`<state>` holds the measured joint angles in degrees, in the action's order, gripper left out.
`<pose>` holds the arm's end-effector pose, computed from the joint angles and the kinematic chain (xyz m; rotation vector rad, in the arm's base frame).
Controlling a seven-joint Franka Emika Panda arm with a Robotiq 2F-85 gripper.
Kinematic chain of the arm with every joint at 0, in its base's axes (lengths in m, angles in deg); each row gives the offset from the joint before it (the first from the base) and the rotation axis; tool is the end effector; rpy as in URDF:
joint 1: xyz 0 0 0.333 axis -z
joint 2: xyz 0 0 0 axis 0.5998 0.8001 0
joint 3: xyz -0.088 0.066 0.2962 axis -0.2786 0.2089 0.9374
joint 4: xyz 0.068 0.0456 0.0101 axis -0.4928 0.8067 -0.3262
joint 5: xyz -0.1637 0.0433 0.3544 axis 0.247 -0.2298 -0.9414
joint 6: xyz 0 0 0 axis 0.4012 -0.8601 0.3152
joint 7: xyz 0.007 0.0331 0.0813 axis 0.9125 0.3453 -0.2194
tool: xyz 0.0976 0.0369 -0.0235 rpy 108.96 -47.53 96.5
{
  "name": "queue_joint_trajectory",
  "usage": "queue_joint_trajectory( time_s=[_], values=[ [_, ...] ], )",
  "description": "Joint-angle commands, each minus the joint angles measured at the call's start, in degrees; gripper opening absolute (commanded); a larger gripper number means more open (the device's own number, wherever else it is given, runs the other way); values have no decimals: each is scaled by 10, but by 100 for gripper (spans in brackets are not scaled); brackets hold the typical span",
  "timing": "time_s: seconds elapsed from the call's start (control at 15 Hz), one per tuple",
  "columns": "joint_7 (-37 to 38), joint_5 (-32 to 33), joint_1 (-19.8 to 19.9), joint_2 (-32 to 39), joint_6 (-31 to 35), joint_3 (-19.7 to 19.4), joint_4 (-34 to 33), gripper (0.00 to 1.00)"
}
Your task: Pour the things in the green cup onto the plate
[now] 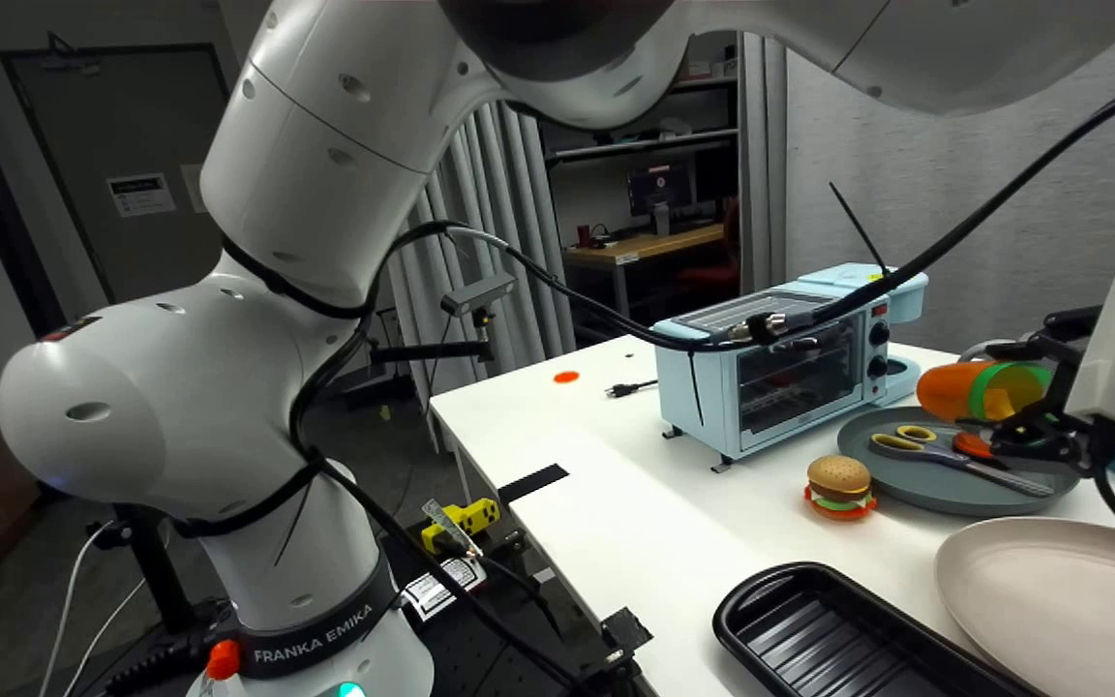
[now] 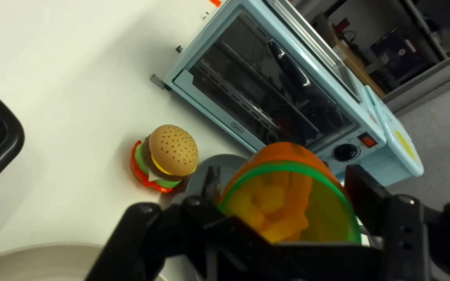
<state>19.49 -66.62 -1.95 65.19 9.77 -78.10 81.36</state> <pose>0.5524 -0.3537 0.2305 -1.7087 0.9401 0.3787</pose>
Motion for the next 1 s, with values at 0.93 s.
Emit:
queue_joint_trajectory(
  time_s=[0.93],
  values=[
    [-60, -149, 42, 57, -116, 4, -48, 55]
  ],
)
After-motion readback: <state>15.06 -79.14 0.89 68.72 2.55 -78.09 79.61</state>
